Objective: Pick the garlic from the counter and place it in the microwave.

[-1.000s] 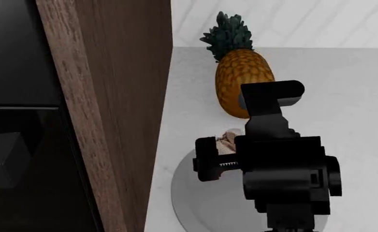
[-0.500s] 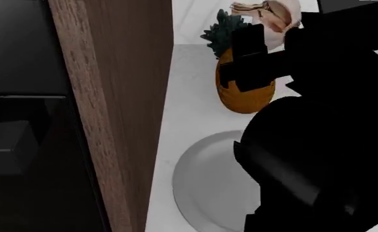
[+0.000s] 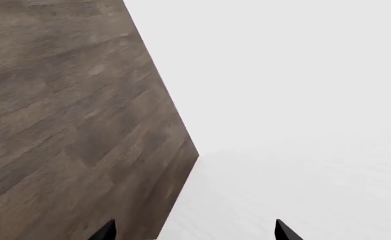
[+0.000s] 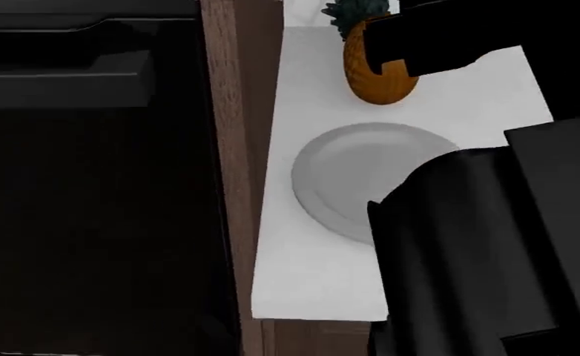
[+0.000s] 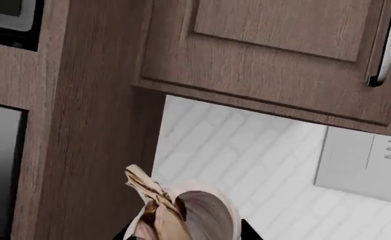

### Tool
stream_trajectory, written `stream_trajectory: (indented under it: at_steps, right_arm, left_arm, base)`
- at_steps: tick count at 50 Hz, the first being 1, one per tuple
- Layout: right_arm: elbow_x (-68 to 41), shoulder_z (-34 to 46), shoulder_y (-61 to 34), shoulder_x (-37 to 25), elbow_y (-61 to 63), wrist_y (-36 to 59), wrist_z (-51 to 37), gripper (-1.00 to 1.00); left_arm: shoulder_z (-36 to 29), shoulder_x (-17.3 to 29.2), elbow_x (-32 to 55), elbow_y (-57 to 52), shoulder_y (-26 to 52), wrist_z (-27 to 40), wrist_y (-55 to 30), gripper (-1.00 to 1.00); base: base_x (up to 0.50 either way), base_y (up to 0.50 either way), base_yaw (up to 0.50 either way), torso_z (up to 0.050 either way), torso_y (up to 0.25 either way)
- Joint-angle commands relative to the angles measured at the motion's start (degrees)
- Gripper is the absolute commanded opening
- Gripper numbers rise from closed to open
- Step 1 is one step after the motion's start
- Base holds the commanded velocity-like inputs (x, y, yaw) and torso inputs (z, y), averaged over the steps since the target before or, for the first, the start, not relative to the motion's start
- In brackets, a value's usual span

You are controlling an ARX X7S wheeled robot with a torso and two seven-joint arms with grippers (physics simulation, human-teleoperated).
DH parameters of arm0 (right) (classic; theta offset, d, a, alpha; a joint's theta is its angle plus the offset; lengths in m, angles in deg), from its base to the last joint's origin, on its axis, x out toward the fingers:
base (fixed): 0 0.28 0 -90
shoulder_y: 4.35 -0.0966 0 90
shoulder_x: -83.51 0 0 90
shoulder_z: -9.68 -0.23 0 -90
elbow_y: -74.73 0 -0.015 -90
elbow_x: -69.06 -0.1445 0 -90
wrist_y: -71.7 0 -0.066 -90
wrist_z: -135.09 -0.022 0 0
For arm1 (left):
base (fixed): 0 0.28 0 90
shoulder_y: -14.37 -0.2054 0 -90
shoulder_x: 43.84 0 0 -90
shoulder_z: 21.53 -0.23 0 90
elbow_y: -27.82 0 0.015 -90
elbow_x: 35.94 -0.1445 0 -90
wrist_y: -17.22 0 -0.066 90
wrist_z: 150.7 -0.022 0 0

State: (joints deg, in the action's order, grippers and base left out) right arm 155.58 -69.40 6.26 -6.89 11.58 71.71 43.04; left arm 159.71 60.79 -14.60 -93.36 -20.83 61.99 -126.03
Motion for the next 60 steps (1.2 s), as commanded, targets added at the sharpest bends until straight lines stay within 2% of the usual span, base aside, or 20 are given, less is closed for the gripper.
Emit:
stream_trajectory:
  at_steps: [1,26,28,32,35,49,50,51,60]
  right_arm:
    - [2.72,1.9,-4.0,0.39,0.71,-0.02,2.04,-1.0]
    - [-5.11,7.2,-28.12,0.4,-7.21,-0.01,1.93,-1.0]
    - [-8.45,7.3,-29.72,0.4,-7.75,-0.01,-1.62,-1.0]
    - [-22.61,7.18,-32.41,0.4,-9.33,-0.01,-15.9,-1.0]
    - [-30.01,7.48,-33.83,0.4,-9.88,-0.01,-22.65,-1.0]
    - [-57.54,8.58,-40.48,0.39,-15.32,-0.01,-47.47,-1.0]
    - [-66.14,8.77,-45.48,0.38,-23.02,-3.34,-56.07,-1.0]
    - [-72.68,8.54,-46.53,0.35,-24.91,-4.27,-60.73,-1.0]
    - [-80.31,10.49,-47.38,-0.02,-29.6,-7.9,-66.89,-1.0]
  left_arm:
    - [-2.11,-0.45,-2.76,-0.32,-1.19,1.13,0.94,1.0]
    - [-2.65,-0.36,-2.25,0.01,-1.53,0.41,0.5,1.0]
    - [-2.66,-0.37,-2.15,0.01,-1.65,0.27,0.39,1.0]
    - [-2.54,-0.23,-2.02,-0.06,-1.58,0.38,-0.04,1.0]
    - [-2.38,-0.16,-1.91,-0.04,-1.54,0.36,-0.13,1.0]
    - [-2.35,-0.15,-1.93,-0.05,-1.64,0.42,-0.18,1.0]
    - [-3.39,-0.17,-2.53,0.19,-2.43,0.34,-0.18,1.0]
    - [-3.51,-0.17,-2.59,0.13,-2.51,0.35,-0.2,1.0]
    - [-4.2,-0.2,-3.0,0.29,-2.73,0.52,-0.03,1.0]
  base:
    - [-0.5,0.33,0.0,0.0,0.0]
    - [-0.37,0.48,0.0,0.0,0.0]
    - [-0.31,0.5,0.0,0.0,0.0]
    - [-0.25,0.42,0.0,0.0,0.0]
    - [-0.2,0.41,0.0,0.0,0.0]
    - [-0.01,0.07,0.0,0.0,0.0]
    - [0.2,0.04,0.0,0.0,0.0]
    - [0.2,0.04,0.0,0.0,0.0]
    - [0.24,0.04,0.0,0.0,0.0]
